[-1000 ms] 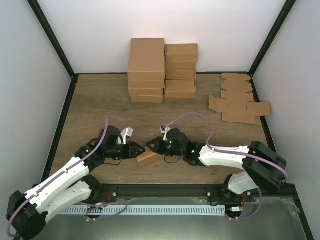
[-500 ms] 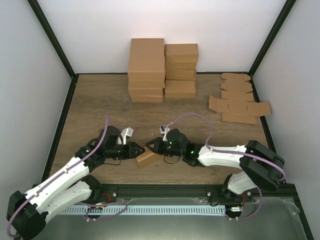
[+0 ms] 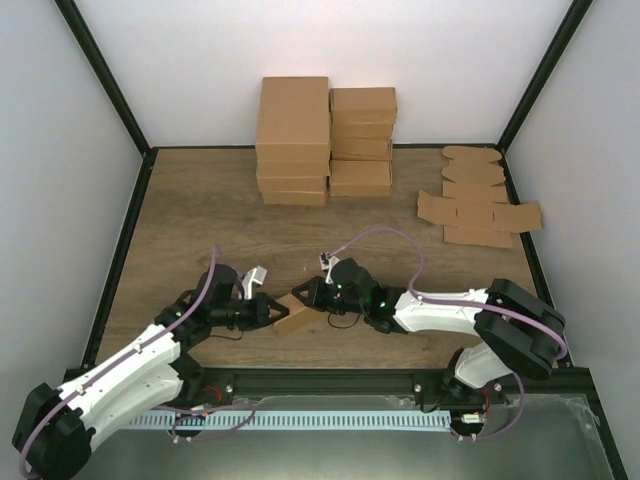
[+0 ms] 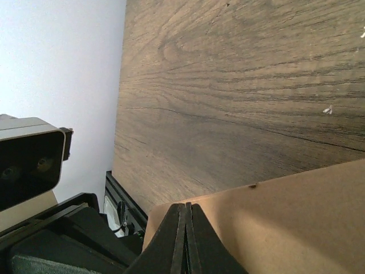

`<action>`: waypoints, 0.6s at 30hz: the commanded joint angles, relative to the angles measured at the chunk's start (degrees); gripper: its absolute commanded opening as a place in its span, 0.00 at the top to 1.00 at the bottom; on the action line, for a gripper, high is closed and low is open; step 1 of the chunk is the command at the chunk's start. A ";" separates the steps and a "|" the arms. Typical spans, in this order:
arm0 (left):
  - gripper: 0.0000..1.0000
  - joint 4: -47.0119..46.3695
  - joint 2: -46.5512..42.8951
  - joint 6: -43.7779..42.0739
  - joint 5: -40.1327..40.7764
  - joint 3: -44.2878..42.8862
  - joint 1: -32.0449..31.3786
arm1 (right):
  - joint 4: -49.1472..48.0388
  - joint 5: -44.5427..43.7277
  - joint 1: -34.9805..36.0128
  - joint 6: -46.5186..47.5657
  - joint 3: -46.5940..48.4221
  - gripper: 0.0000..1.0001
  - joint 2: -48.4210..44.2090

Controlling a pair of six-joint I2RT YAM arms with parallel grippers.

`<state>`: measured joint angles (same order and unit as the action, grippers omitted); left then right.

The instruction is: Fold the paper box

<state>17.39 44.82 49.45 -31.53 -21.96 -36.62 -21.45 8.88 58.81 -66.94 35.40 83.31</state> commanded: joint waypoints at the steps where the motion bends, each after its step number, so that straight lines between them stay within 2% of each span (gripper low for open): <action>1: 0.96 -4.96 -0.07 2.59 -0.07 4.33 0.43 | 0.65 -0.85 0.51 0.23 0.01 0.99 1.11; 5: 0.96 -4.15 -0.08 2.25 -0.02 3.67 0.58 | 0.74 -0.95 0.50 0.32 -0.15 0.99 1.11; 11: 0.96 2.16 -3.00 0.43 -0.84 -2.86 2.00 | 1.47 -1.58 0.52 0.83 0.05 0.99 0.42; 18: 0.96 6.18 -6.71 1.93 -1.52 -2.13 5.76 | 2.16 -1.88 0.47 1.10 0.12 0.99 0.10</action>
<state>19.46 39.66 50.87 -32.64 -23.97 -32.49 -21.15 8.71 58.81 -66.67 35.40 83.88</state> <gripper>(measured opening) 0.038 0.013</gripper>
